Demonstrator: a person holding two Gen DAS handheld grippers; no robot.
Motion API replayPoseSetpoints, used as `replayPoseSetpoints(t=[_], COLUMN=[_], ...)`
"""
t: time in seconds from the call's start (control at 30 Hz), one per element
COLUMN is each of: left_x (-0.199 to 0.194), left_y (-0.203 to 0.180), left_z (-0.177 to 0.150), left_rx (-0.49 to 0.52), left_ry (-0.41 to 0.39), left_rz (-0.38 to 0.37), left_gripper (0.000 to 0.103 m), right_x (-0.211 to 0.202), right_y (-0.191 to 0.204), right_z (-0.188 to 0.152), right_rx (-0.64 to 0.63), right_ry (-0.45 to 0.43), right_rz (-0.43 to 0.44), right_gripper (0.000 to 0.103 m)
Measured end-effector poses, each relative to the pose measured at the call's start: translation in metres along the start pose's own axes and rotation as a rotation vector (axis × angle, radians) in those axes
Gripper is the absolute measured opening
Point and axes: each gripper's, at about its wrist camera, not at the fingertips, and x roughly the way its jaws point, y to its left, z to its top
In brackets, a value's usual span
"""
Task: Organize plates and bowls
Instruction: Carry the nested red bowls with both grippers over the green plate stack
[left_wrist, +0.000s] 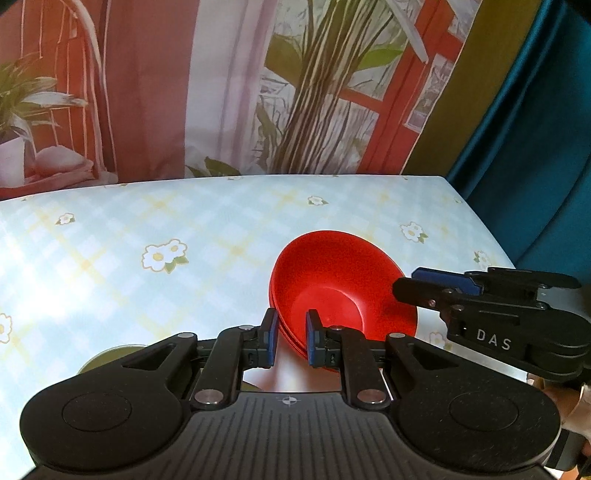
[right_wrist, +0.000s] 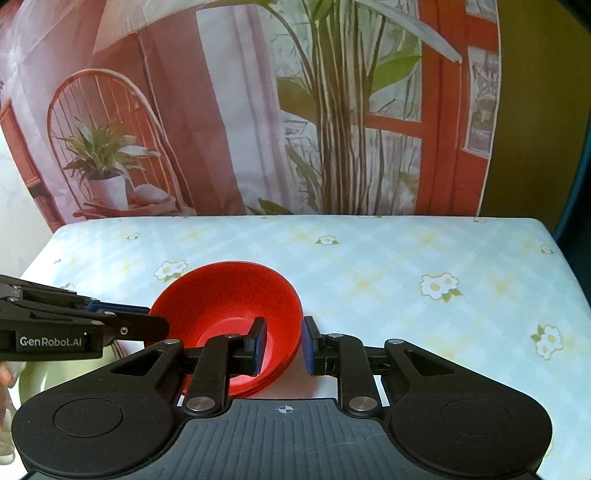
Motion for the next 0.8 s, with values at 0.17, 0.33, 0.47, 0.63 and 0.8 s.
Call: replayPoseSetpoints(t=[0.17,0.33,0.47,0.63,0.8], left_x=[0.002,0.007,0.01,0.015,0.018], left_y=[0.002,0.005,0.006,0.008,0.009], left_z=[0.0,0.0,0.001,0.001,0.0], left_rx=[-0.01,-0.024,-0.033,-0.042,-0.049], left_ry=[-0.001,0.011,0.02,0.031,0.038], left_rz=[0.003,0.001,-0.009,-0.015,-0.022], left_gripper=[0.017,0.017,0.017,0.017,0.018], right_x=[0.002,0.009,0.013,0.017,0.021], right_y=[-0.006,-0.011,-0.012,-0.011,-0.011], right_z=[-0.002,-0.007,-0.009,-0.009,-0.011], right_rx=[0.013,0.034,0.049,0.044,0.054], right_ry=[0.003,0.016,0.02,0.028,0.033], right_rz=[-0.01,-0.007,0.004,0.009,0.017], right_gripper=[0.02,0.02,0.02,0.02,0.02])
